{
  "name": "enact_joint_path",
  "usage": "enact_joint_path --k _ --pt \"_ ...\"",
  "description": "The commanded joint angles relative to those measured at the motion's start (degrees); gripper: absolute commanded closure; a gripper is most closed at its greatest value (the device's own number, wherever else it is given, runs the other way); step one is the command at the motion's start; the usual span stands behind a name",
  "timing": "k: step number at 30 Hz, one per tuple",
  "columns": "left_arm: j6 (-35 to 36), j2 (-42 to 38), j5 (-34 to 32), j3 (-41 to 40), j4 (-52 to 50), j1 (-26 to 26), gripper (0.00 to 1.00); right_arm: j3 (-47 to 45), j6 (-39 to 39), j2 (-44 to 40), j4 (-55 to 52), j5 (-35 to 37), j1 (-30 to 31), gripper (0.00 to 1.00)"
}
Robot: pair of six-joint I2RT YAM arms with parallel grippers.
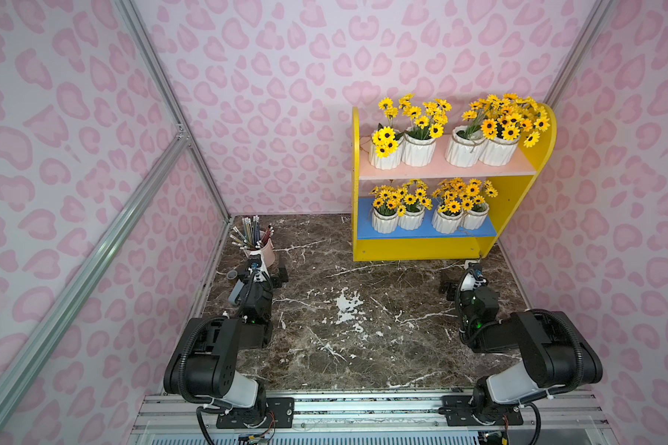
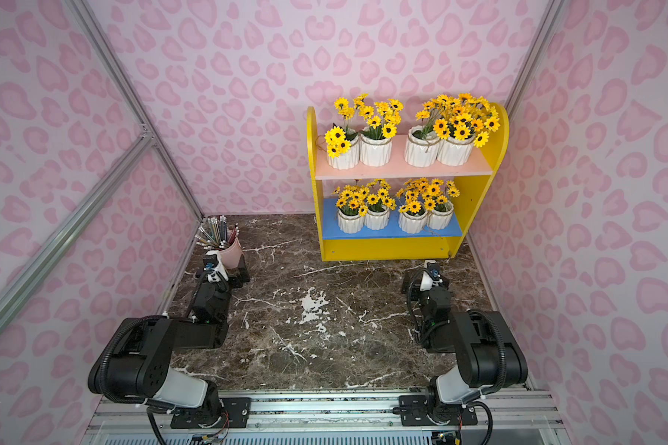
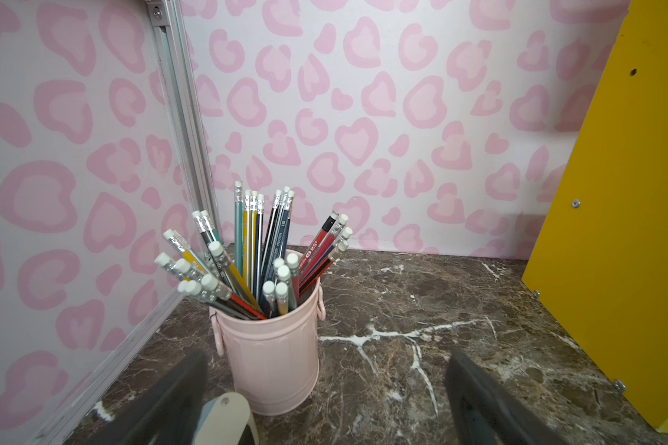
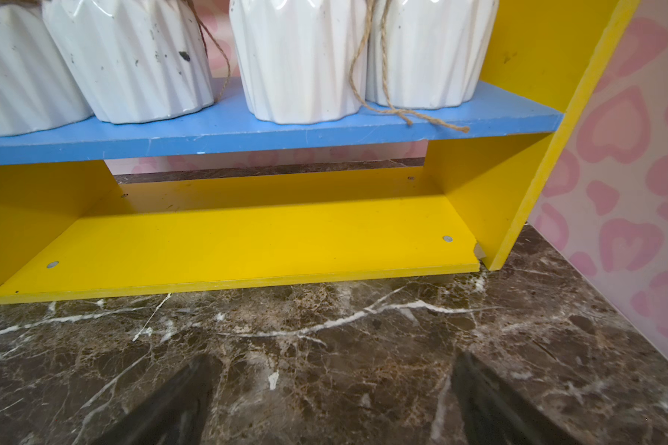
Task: Take the sunflower pots off the shelves
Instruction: Move the shelf to the center of the board.
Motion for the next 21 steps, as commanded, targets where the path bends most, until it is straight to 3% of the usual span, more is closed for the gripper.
enact_joint_path --k 1,14,15,18,21 --pt "0.24 -0.12 0.36 0.41 0.87 0.03 0.02 0.37 -0.05 -0.14 1.33 -0.17 0.00 0.01" --pt "0.37 -0.40 2.17 0.73 0.16 0.55 0.02 0.37 0.00 -0.15 1.31 -0.11 -0.01 0.01" --pt "0.65 -1.13 2.60 1.90 -2.51 0.41 0.02 0.38 0.00 -0.14 1.28 -0.11 -0.02 0.01" --pt "1.84 -7.74 2.88 11.46 -23.90 0.02 0.02 0.45 0.13 -0.14 1.22 -0.27 -0.01 0.01" --pt "2.17 -15.90 5.52 16.56 -33.66 -0.96 0.02 0.25 0.17 -0.28 1.28 -0.88 -0.37 0.01"
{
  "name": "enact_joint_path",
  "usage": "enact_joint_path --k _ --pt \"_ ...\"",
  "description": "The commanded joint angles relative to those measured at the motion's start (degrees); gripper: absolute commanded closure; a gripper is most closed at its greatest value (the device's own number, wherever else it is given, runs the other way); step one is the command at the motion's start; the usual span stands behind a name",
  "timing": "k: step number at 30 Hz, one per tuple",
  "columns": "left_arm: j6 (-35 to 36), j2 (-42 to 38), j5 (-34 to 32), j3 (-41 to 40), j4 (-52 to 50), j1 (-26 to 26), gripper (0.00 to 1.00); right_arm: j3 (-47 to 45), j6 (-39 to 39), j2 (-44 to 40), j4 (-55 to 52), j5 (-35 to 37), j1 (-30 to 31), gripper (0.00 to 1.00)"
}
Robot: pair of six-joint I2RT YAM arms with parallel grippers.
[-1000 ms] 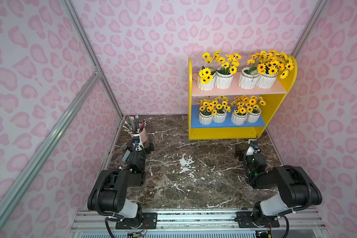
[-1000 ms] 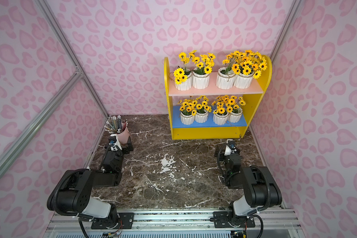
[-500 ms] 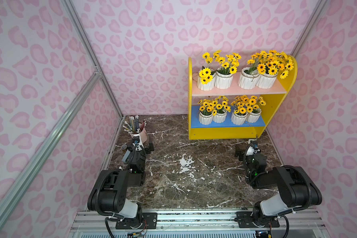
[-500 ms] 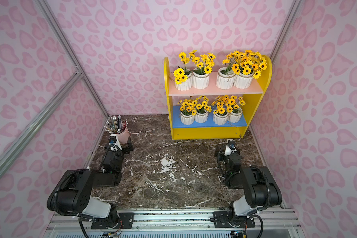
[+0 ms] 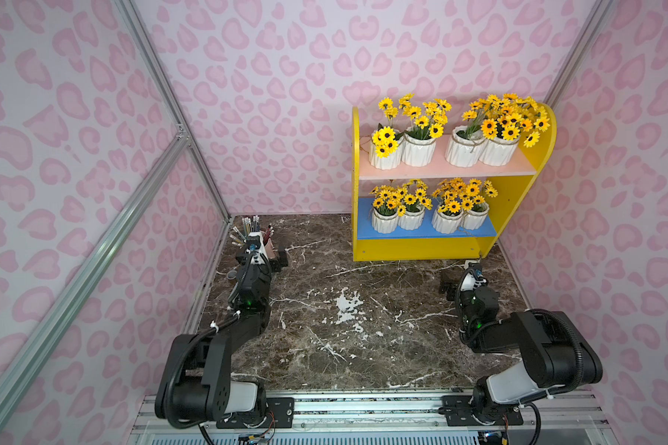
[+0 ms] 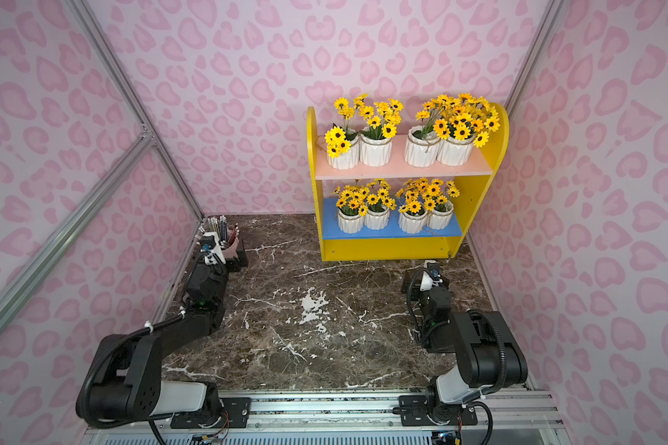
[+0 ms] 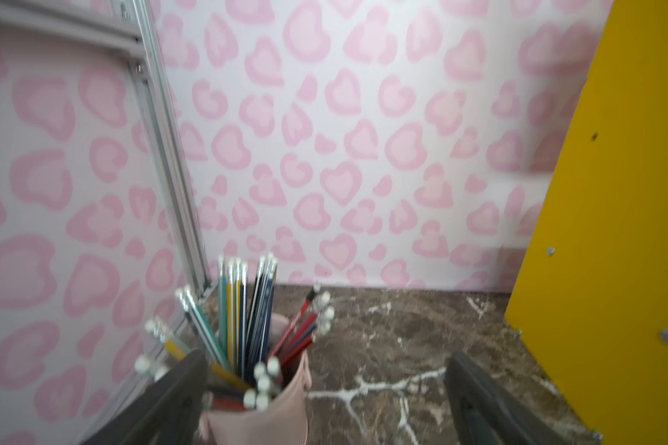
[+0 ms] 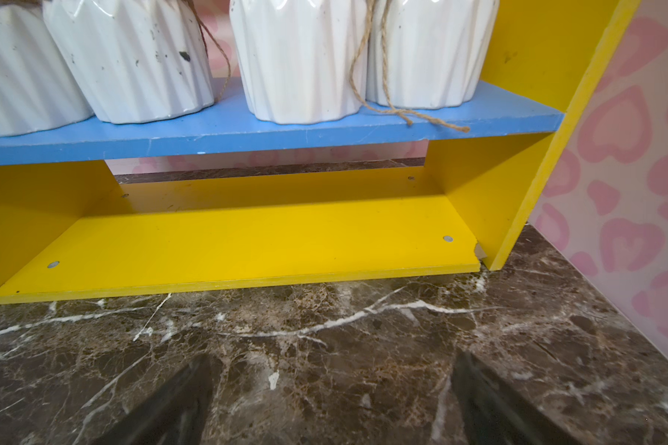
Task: Take the sunflower pots off the shelves
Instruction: Move the shelf to the center of the board.
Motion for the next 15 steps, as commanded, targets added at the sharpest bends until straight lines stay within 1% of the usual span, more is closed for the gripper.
enact_joint_path --k 1,2,3,5,6,8,10,11,12,13,14,15 --pt "1.22 -6.89 3.64 4.62 -16.01 -1.36 0.02 0.02 0.15 -0.51 2.57 0.40 -0.09 0.01" --pt "1.24 -8.99 4.58 6.74 -19.51 -2.54 0.02 0.46 0.06 -2.46 2.05 3.17 0.74 0.01" --pt "1.45 -10.26 5.74 8.89 -23.03 -3.64 0.02 2.45 -0.03 -5.51 -3.65 5.79 1.56 0.01" --pt "2.18 -12.47 7.66 13.69 -30.79 -6.83 0.02 12.17 1.80 -11.82 -25.01 9.04 2.02 0.01" --pt "1.17 -13.30 7.08 15.28 -32.19 -8.30 0.02 16.70 2.86 -13.15 -32.50 10.34 2.12 0.01" --pt "-3.60 -15.03 5.03 18.23 -33.02 -10.94 0.02 27.18 5.46 -14.50 -48.13 13.63 2.70 0.01" --pt "-9.64 -16.04 4.65 20.40 -32.94 -12.16 0.02 36.05 9.81 -13.76 -59.96 15.91 2.56 0.01" --pt "-12.04 -16.16 5.26 21.58 -32.97 -12.17 0.02 38.44 13.68 -13.42 -63.41 17.64 2.04 0.01" --pt "-13.07 -15.96 5.93 22.45 -33.00 -12.18 0.02 39.07 17.84 -13.42 -65.31 17.88 1.04 0.01" --pt "-14.64 -15.37 5.81 23.73 -34.22 -12.16 0.02 38.57 21.91 -13.96 -65.47 16.52 -0.63 0.01" --pt "-17.12 -14.54 4.23 25.00 -35.85 -12.22 0.02 37.70 24.39 -14.54 -63.40 14.02 -2.67 0.01" --pt "-20.98 -13.75 1.60 25.75 -37.12 -12.08 0.02 36.70 25.22 -15.14 -61.38 10.57 -4.56 0.01"
